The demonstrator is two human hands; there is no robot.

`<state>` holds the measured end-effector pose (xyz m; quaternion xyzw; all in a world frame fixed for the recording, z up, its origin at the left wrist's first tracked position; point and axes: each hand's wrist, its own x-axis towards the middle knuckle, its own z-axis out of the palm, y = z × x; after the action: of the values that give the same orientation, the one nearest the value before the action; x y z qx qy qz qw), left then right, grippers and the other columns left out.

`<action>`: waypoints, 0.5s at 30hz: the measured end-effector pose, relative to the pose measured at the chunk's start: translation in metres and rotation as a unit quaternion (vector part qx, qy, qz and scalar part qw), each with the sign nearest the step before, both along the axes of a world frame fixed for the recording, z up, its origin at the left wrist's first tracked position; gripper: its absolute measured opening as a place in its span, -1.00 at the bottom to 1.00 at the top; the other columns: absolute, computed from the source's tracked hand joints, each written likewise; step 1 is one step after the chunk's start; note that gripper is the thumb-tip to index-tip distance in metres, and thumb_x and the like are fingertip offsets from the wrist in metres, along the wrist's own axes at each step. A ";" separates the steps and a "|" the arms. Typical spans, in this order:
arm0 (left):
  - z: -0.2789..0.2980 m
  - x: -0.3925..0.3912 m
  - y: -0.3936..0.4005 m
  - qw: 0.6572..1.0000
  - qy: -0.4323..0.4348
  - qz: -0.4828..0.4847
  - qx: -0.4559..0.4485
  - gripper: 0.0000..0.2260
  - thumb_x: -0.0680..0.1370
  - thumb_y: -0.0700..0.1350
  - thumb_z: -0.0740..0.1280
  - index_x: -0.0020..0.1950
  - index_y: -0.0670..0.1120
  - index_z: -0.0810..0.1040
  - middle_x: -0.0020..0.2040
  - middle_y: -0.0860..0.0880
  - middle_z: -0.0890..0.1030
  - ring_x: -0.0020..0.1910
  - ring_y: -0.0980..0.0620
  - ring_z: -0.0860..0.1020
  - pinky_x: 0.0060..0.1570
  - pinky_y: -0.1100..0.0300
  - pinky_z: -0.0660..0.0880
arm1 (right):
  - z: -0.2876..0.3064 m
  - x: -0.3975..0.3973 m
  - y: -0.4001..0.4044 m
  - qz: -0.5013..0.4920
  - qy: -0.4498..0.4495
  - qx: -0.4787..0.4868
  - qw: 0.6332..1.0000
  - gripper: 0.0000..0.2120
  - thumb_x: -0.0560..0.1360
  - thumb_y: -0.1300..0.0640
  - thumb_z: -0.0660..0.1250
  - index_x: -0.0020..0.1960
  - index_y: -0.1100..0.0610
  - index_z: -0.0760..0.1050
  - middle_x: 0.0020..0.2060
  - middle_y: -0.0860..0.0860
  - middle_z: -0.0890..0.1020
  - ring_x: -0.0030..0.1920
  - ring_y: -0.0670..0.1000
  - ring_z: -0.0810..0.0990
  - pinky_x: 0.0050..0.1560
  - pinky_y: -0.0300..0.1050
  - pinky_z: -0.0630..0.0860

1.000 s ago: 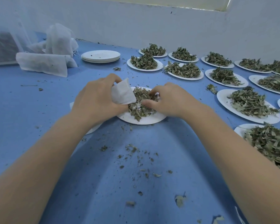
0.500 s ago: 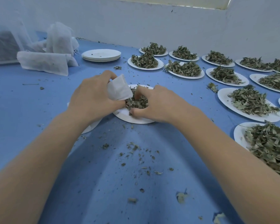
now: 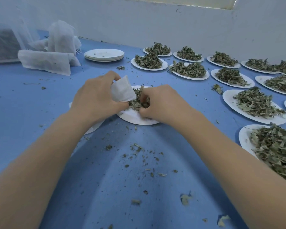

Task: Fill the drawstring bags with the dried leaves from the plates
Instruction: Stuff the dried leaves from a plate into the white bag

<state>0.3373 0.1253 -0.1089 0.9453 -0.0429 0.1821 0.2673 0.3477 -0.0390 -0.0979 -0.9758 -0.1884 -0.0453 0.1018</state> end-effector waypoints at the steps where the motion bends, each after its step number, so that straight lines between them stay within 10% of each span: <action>1: 0.000 0.000 0.000 1.000 0.001 0.000 -0.001 -0.57 0.29 0.01 0.48 0.09 0.09 0.43 -0.02 0.04 0.54 -0.03 -0.02 0.44 -0.12 0.11 0.39 | 0.001 0.001 -0.001 0.003 0.002 0.000 1.000 -0.82 0.45 0.10 0.34 0.05 0.04 0.54 -0.27 -0.04 0.46 -0.12 -0.03 0.40 -0.28 -0.23 0.35; 15: 0.000 0.001 0.004 0.999 0.001 -0.020 0.045 -0.54 0.31 -0.03 0.46 0.15 0.05 0.40 0.06 0.03 0.56 -0.03 -0.06 0.46 -0.14 0.10 0.37 | 0.039 -0.001 -0.027 0.016 -0.002 0.159 0.987 -0.81 0.42 0.02 0.44 0.03 -0.03 0.65 -0.25 -0.11 0.62 -0.13 -0.10 0.61 -0.23 -0.53 0.38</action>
<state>0.3380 0.1291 -0.1086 0.9553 -0.0699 0.1739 0.2285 0.3466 -0.0663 -0.0588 -0.9439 -0.1950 -0.0754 0.2557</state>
